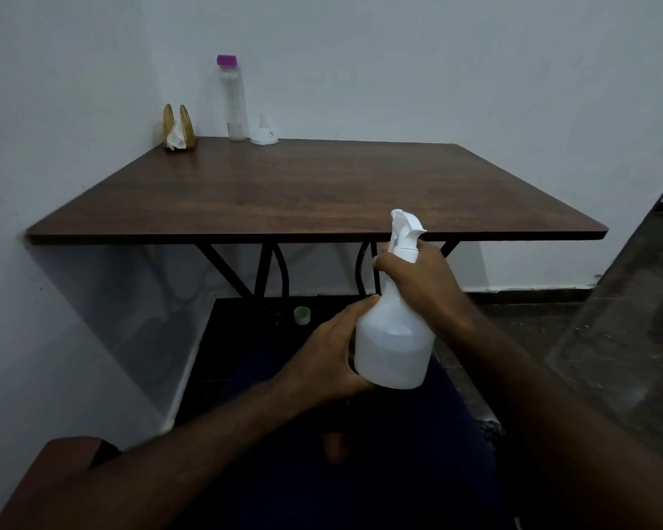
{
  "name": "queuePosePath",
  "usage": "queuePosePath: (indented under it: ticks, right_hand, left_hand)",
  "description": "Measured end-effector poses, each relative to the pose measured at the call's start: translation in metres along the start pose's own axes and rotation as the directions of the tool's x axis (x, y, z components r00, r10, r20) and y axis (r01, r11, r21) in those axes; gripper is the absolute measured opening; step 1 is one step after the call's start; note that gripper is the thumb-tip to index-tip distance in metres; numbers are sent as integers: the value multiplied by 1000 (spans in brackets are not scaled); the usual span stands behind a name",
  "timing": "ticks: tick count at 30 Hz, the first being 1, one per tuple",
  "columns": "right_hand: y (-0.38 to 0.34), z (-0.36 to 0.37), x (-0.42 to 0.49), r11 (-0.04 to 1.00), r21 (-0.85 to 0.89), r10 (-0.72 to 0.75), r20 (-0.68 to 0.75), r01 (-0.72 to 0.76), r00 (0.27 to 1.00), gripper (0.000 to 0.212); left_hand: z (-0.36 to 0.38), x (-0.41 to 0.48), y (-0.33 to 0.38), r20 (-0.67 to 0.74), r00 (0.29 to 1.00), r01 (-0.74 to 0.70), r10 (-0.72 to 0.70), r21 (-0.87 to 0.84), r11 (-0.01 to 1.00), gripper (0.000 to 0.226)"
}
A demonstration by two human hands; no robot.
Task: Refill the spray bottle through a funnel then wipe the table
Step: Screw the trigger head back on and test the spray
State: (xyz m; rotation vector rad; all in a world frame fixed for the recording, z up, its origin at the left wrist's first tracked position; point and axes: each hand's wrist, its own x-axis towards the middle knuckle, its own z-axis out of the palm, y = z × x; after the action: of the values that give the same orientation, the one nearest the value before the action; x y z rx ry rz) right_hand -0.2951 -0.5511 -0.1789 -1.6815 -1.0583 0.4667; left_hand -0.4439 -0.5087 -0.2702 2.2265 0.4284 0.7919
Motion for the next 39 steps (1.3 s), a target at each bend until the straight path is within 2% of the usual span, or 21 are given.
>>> queuePosePath:
  ticks: [5, 10, 16, 27, 32, 39]
  right_hand:
    - [-1, 0, 1, 1000, -8, -30, 5, 30, 1000, 14]
    - [2, 2, -1, 1000, -16, 1, -37, -2, 999, 16]
    - [-4, 0, -1, 1000, 1, -31, -10, 31, 999, 23]
    - [-1, 2, -2, 999, -40, -7, -32, 6, 999, 13]
    - [-3, 2, -2, 999, -33, -22, -23, 21, 999, 20]
    - [-2, 1, -3, 999, -36, -6, -47, 4, 999, 17]
  left_hand:
    - [-1, 1, 0, 4, 1000, -9, 9, 28, 1000, 99]
    - [-1, 0, -1, 12, 1000, -9, 8, 22, 1000, 98]
    - [-3, 1, 1, 4, 1000, -4, 4, 5, 1000, 97]
    - [-3, 0, 2, 18, 1000, -9, 9, 6, 1000, 98]
    - [-3, 2, 1, 14, 1000, -13, 13, 4, 1000, 99]
    - [-2, 1, -1, 21, 1000, -16, 16, 23, 1000, 100]
